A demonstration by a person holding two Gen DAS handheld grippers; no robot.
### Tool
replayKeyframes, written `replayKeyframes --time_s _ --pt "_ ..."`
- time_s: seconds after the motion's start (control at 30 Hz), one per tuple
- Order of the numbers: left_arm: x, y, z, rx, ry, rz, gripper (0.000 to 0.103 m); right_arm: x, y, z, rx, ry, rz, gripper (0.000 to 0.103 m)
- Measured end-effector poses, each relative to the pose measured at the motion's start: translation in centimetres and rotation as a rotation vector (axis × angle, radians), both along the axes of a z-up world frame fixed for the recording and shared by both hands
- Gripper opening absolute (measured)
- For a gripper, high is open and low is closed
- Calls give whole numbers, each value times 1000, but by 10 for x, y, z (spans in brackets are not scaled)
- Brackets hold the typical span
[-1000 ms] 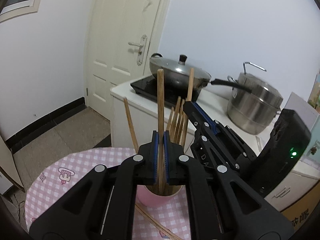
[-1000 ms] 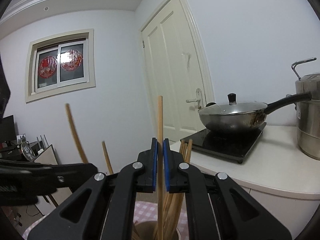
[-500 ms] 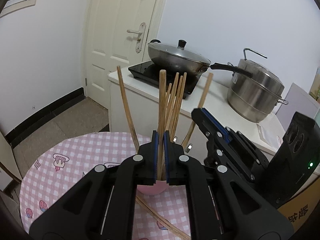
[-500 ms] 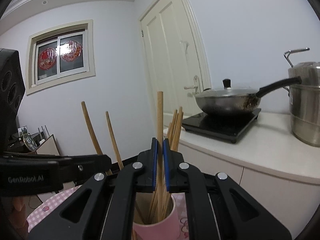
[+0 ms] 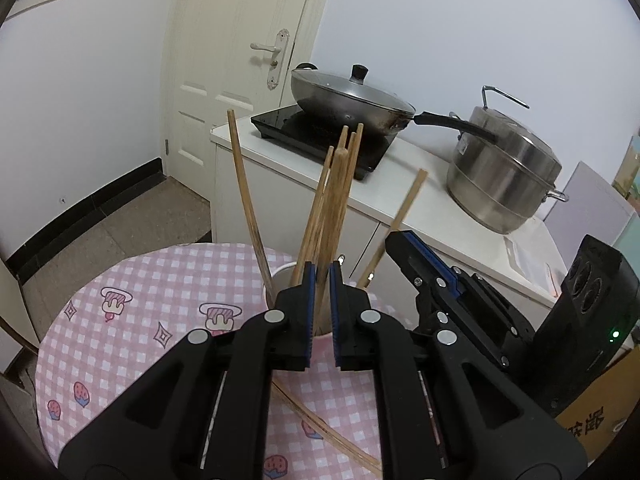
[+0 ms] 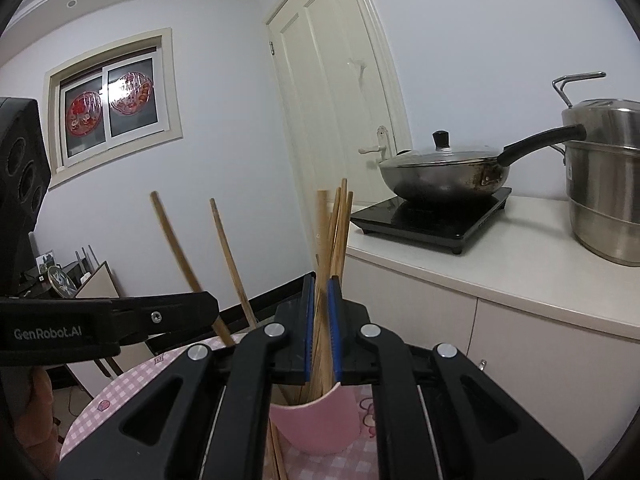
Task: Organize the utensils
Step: 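Open both tools to release the chopsticks into the pink cup, then move both tools down over the last loose chopsticks beside the cup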
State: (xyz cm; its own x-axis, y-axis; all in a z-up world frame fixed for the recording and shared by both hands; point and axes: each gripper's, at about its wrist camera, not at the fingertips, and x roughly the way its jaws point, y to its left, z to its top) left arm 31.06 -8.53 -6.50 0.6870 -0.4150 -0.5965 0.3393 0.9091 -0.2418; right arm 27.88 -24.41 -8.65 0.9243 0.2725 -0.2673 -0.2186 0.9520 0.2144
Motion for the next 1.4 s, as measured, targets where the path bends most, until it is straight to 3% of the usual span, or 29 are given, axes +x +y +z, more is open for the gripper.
replayKeyframes --time_s 0.13,0.37,0.47,0.63,0.8,1.13,1.4 --pt "-8 0 3 -2 3 2 32 -10 -1 3 -8 7 -1 14" --pt "-26 4 12 19 -16 17 32 -29 -4 9 -9 9 1 17" --pt "-36 10 13 17 -23 39 49 -36 -5 10 -13 12 8 20" --pt "-50 24 5 38 -13 76 50 -46 -6 5 -15 44 27 22" --pt "-59 43 -17 49 40 107 50 -50 4 -15 -49 136 74 22" --pt "-63 72 -73 44 185 150 51 -27 35 -85 -175 504 156 22" --pt "-60 76 -99 56 246 157 53 -19 40 -109 -239 574 149 22"
